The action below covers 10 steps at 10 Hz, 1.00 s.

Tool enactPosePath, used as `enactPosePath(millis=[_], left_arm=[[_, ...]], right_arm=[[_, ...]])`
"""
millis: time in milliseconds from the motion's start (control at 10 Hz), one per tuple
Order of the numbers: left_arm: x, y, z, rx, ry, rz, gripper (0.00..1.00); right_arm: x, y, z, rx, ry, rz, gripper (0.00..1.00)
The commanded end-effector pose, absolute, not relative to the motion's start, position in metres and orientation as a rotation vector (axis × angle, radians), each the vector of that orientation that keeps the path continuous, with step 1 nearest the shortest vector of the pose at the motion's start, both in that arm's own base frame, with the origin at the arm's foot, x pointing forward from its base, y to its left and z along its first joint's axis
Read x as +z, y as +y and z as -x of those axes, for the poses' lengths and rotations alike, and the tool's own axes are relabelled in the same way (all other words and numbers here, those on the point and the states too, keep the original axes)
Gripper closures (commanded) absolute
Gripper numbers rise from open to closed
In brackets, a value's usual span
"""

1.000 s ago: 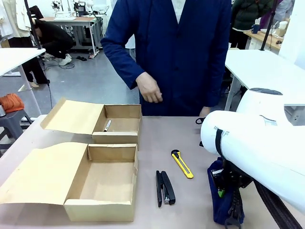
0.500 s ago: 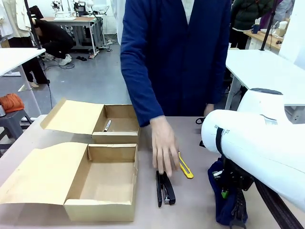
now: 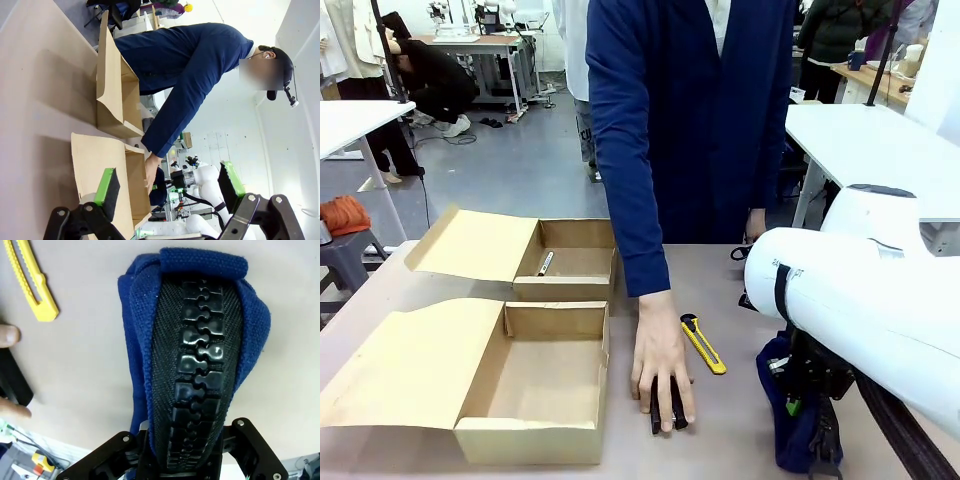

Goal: Place items inside the box.
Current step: Pick up a Pencil pouch or Stapler and place it inside the Mailer Box closest to the robot.

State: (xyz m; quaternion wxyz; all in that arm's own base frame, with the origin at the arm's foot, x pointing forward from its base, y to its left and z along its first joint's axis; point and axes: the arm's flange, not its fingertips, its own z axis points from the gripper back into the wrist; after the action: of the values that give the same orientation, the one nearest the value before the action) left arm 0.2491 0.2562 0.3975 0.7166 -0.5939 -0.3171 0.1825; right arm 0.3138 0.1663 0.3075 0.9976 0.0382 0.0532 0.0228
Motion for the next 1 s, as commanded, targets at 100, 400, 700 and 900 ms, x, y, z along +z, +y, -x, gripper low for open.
enactPosePath(millis=[100, 400, 700, 900], left_arm=[[0.399, 0.255, -0.25, 0.389, -0.736, 1.329, 0.0], [0.399, 0.255, -0.25, 0.389, -0.736, 1.329, 0.0], [0.399, 0.255, -0.25, 0.389, -0.736, 1.329, 0.0], [0.399, 0.255, -0.25, 0.389, -0.736, 1.329, 0.0]], right_arm=[[0.303, 0.151, -0.301, 0.063, 0.121, -0.1, 1.0], [0.311, 0.149, -0.298, 0.076, 0.115, -0.118, 1.0], [0.401, 0.138, -0.274, 0.141, 0.06, -0.215, 1.0], [0.438, 0.146, -0.243, 0.27, 0.112, -0.297, 1.0]])
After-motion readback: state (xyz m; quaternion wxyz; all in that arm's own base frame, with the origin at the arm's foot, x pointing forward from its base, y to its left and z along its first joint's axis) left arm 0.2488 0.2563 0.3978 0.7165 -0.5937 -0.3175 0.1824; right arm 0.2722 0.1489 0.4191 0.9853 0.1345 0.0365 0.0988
